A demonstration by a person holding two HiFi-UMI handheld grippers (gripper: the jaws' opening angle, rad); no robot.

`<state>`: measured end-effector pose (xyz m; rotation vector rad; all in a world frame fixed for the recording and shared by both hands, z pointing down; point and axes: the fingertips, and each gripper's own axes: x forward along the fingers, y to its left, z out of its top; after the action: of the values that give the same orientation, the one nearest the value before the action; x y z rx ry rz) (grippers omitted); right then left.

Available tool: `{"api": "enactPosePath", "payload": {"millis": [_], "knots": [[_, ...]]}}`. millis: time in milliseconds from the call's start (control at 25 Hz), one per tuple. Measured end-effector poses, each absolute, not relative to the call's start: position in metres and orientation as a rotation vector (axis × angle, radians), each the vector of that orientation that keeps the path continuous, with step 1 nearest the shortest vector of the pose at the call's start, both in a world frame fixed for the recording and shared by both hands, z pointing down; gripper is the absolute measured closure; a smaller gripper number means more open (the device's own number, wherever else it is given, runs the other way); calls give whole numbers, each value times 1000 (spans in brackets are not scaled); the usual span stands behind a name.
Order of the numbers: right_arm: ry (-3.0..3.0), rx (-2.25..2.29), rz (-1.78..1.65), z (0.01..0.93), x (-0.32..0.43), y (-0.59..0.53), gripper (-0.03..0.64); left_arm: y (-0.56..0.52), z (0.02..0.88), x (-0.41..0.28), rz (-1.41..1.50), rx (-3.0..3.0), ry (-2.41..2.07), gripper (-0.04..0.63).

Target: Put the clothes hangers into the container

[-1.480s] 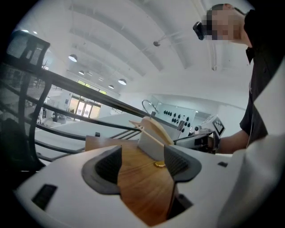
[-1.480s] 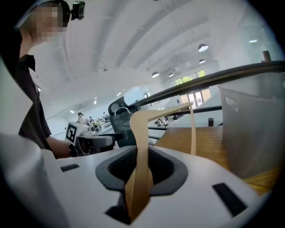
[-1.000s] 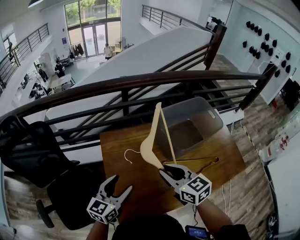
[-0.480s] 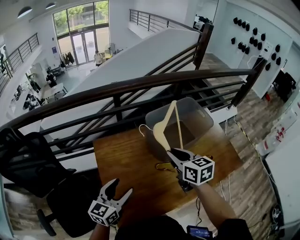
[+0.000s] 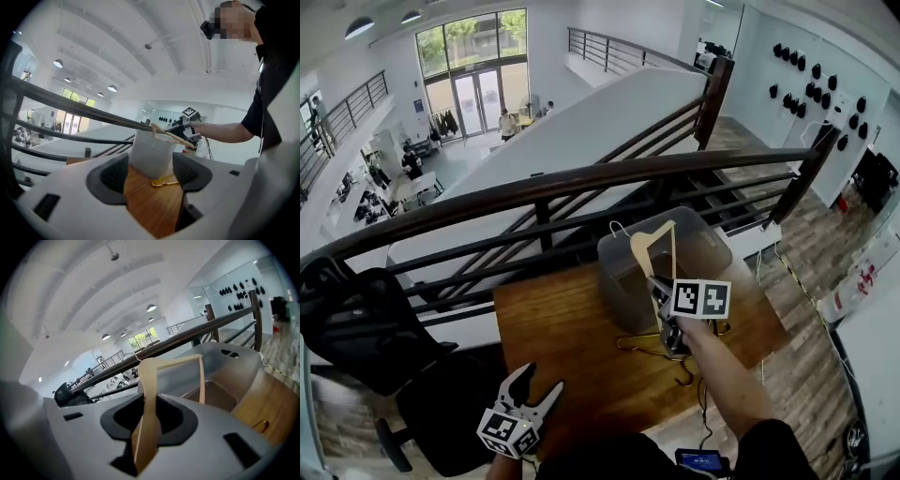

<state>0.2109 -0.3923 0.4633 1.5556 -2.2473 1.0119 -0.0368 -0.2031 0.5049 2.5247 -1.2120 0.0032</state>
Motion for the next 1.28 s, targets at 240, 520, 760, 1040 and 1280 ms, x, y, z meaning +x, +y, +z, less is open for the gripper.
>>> {"api": "enactPosePath", "payload": {"millis": [240, 520, 760, 1040, 1280], "knots": [[-2167, 1553, 1067, 476, 217, -418, 540, -205, 505, -39, -2, 2515, -1249, 293], [-2094, 1557, 1373, 499, 223, -450, 537, -204, 509, -42, 0, 2475, -1295, 293], [-2041, 1640, 1463, 518, 230, -466, 537, -201, 516, -50, 23, 2440, -1330, 293], [-2035, 1732, 1434, 525, 235, -481, 532, -200, 521, -54, 39, 2407, -1350, 293], [-2062, 1803, 1339, 514, 246, -492, 547, -201, 519, -50, 50, 2412, -1336, 293]]}}
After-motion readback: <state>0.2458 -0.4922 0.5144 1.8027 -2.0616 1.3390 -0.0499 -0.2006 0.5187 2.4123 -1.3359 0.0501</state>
